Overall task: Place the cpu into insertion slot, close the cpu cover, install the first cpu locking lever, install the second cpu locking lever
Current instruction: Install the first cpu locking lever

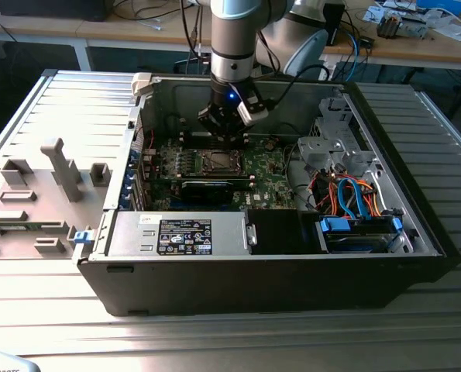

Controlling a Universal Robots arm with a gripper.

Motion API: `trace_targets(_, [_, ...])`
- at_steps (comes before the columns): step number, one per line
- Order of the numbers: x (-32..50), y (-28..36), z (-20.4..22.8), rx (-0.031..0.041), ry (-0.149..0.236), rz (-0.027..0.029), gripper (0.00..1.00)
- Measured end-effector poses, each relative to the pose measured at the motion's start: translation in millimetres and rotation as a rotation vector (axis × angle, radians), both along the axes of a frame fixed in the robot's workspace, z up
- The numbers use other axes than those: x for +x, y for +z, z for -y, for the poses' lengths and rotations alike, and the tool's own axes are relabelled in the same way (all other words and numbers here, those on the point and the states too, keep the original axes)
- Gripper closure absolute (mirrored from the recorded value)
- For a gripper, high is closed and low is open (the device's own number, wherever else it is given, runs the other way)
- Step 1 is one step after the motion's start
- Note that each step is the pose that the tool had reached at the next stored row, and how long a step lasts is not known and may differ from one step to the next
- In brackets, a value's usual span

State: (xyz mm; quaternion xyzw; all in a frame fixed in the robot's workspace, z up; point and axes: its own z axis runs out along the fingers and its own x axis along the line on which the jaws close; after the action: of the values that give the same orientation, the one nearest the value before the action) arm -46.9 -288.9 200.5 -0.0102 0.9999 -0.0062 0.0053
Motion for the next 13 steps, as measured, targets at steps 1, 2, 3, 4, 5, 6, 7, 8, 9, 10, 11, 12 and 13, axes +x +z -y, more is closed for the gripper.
trace_targets(1, [0.0,0.4,-0.1,0.0003,0.0,0.0001,0.89])
trace_targets(2, [0.2,1.1,-0.2,0.0013,0.0,0.0009,0.89])
trace_targets(3, [0.2,2.9,-0.4,0.0017,0.0,0.0011,0.89])
trace_targets(4, [0.1,4.9,-0.3,0.001,0.0,0.0003,0.89])
trace_targets(5, [0.0,7.1,-0.1,0.0003,0.0,-0.0001,0.89])
trace_targets(6, [0.0,8.8,-0.2,0.0004,0.0,0.0002,0.89])
trace_targets(7, [0.0,10.5,-0.1,0.0003,0.0,0.0001,0.89])
trace_targets(8, [0.0,11.4,-0.1,0.0003,0.0,0.0002,0.89])
trace_targets(9, [0.0,11.5,-0.1,0.0006,0.0,0.0004,0.89])
trace_targets(10, [0.1,11.6,0.0,0.0006,0.0,0.0004,0.89])
trace_targets(11, [0.0,11.6,0.2,0.0005,0.0,0.0002,0.89])
trace_targets(12, [0.1,11.3,0.6,0.0007,0.001,0.0002,0.89])
trace_targets(13, [-0.4,10.8,0.9,0.0011,0.0,0.0003,0.89])
